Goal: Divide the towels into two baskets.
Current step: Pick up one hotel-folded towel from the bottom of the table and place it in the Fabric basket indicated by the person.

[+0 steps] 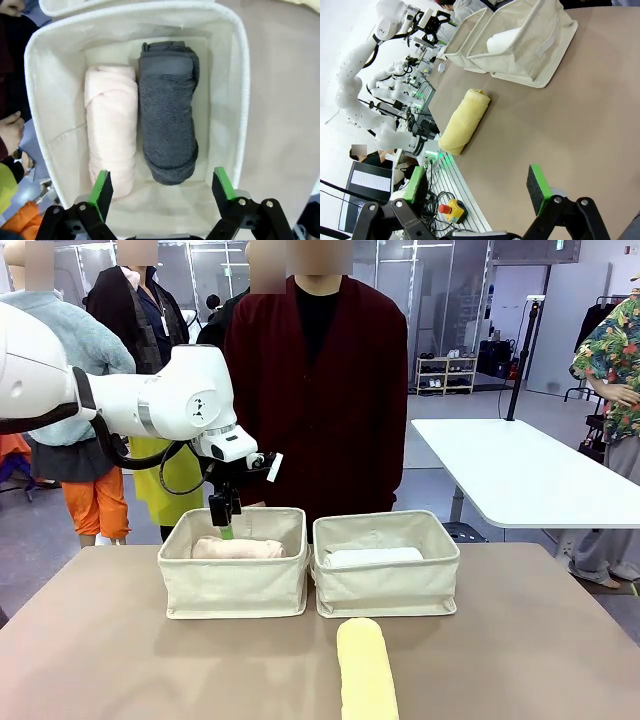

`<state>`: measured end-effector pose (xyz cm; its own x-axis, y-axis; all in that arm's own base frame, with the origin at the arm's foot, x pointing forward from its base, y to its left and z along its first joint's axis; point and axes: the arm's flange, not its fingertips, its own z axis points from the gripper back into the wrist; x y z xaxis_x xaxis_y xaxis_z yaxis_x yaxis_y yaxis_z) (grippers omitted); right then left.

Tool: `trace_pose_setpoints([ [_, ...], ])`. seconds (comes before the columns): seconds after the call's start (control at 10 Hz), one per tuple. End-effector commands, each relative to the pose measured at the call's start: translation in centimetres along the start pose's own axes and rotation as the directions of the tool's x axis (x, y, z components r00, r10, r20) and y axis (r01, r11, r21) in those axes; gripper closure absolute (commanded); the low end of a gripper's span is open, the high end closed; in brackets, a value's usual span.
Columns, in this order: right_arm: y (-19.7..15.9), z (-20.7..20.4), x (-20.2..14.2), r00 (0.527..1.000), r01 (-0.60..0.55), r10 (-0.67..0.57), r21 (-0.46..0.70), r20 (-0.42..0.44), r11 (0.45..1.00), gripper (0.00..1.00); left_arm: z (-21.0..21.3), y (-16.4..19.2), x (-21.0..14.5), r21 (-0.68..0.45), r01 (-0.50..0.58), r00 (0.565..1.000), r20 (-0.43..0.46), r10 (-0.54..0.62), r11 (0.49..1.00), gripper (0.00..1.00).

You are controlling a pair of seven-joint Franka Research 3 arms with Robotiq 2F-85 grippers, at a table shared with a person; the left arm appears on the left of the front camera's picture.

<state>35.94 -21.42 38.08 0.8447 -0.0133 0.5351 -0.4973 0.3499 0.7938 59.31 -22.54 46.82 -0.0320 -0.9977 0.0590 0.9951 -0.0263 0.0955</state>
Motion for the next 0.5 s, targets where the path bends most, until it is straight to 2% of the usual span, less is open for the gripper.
trace_pose_setpoints([
  [0.0,0.37,0.06,-0.25,1.000,0.003,-0.003,-0.002,-0.009,1.000,0.00,-0.63,1.50,-0.14,-0.003,0.030,0.999,-0.027,-0.030,1.000,0.00],
  [0.4,0.37,0.06,-0.25,1.000,0.003,-0.003,-0.002,-0.009,1.000,0.00,-0.63,1.50,-0.14,-0.003,0.030,0.999,-0.027,-0.030,1.000,0.00],
])
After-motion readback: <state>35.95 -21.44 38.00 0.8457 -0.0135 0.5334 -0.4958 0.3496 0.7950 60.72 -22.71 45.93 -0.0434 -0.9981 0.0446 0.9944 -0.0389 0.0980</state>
